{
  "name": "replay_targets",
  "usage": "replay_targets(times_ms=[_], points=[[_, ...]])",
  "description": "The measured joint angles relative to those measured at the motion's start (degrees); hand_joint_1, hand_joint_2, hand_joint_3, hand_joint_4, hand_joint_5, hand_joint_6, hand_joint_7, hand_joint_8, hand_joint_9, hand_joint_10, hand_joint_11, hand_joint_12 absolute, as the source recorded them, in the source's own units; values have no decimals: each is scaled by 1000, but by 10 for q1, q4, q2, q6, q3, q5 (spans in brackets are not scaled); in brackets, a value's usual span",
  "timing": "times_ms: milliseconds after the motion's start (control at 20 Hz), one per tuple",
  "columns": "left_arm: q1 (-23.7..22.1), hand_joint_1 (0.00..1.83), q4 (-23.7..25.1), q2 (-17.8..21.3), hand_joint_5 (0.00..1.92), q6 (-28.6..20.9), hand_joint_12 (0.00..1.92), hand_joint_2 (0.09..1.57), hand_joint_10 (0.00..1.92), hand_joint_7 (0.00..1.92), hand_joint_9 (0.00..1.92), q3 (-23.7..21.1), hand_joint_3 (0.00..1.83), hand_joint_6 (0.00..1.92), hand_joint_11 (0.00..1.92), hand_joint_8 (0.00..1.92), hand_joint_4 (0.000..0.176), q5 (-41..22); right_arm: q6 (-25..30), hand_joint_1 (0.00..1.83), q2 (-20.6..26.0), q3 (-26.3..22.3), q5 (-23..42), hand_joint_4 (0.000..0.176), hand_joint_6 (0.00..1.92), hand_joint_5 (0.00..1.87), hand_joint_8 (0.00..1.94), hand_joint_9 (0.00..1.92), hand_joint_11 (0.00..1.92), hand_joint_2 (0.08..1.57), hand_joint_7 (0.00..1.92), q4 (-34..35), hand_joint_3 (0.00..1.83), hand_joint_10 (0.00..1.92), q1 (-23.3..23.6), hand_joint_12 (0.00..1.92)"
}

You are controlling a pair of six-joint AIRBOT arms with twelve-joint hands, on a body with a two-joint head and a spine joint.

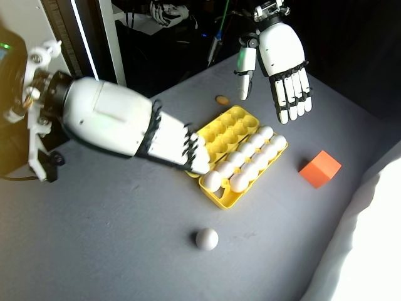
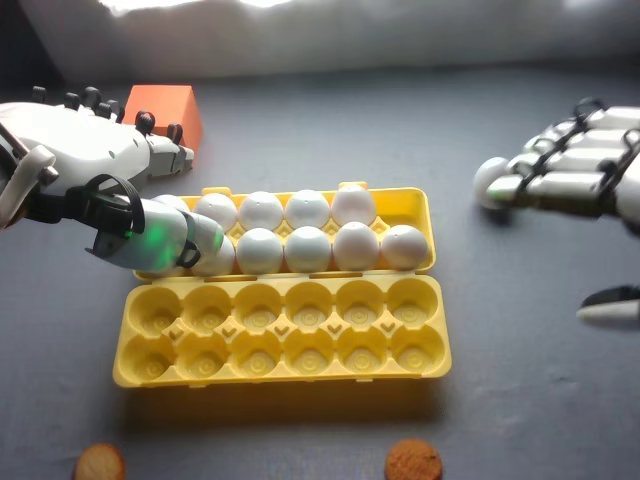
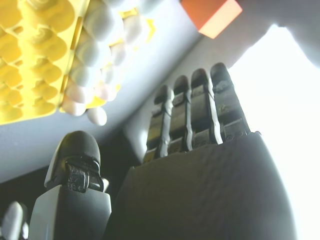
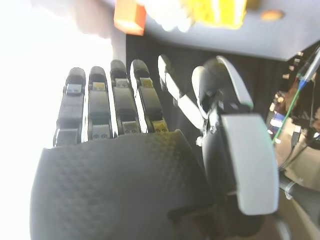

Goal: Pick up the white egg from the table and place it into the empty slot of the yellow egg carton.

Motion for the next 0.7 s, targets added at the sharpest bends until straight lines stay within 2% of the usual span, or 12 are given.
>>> replay_targets(times_ms=[100, 200, 250, 300, 350, 500, 600, 650, 700], points=[[0, 0, 0, 0, 179, 0, 143, 1306, 1, 163, 119, 0, 0, 1, 27, 1, 0, 0, 2, 957, -4, 25, 15, 0, 2, 59, 1, 9, 0, 1017, 26, 1, 0, 0, 9, 99], [-2, 0, -3, 0, 154, 0, 150, 1307, 0, 135, 98, -2, 1, 0, 5, 0, 0, -5, 28, 1026, -13, 50, 15, 0, 6, 41, 0, 0, 0, 1013, 4, 0, 0, 0, 10, 36], [-2, 0, -3, 0, 158, 0, 153, 1307, 1, 138, 100, -2, 1, 3, 3, 2, 0, -5, 42, 1116, -17, 60, 10, 0, 11, 53, 0, 0, 0, 1001, 0, 0, 0, 0, 10, 6], [-2, 0, -3, 0, 178, 0, 229, 1311, 1, 157, 122, -2, 0, 2, 0, 1, 0, -6, 51, 1117, -21, 69, 0, 0, 4, 40, 0, 0, 0, 1003, 0, 0, 0, 0, 15, 0], [-3, 0, -2, 0, 170, 0, 215, 1304, 1, 149, 113, -2, 0, 1, 0, 1, 0, -7, 70, 1137, -29, 88, -10, 0, 1, 30, 0, 0, 0, 1002, 0, 0, 0, 0, 23, 0], [-3, 0, -2, 0, 188, 0, 266, 1304, 0, 183, 149, -6, 0, 0, 0, 0, 0, -8, 108, 1301, -47, 120, -32, 0, 19, 93, 13, 15, 25, 1015, 41, 1, 0, 6, 44, 12], [-2, 0, -2, 0, 196, 0, 282, 1297, 0, 190, 156, -9, 0, 0, 0, 0, 0, -7, 129, 1383, -66, 141, -51, 0, 6, 135, 16, 112, 0, 1019, 117, 1, 0, 7, 61, 333], [-2, 0, -4, 0, 230, 0, 359, 1299, 1, 218, 183, -9, 0, 2, 0, 3, 0, -6, 145, 1376, -79, 154, -57, 0, 1, 129, 5, 92, 0, 1023, 110, 0, 1, 1, 64, 363], [-2, 0, -3, 0, 223, 0, 350, 1309, 0, 216, 179, -9, 3, 1, 0, 0, 0, -6, 156, 1415, -90, 166, -62, 0, 8, 177, 5, 126, 0, 1019, 139, 0, 0, 9, 64, 570]])
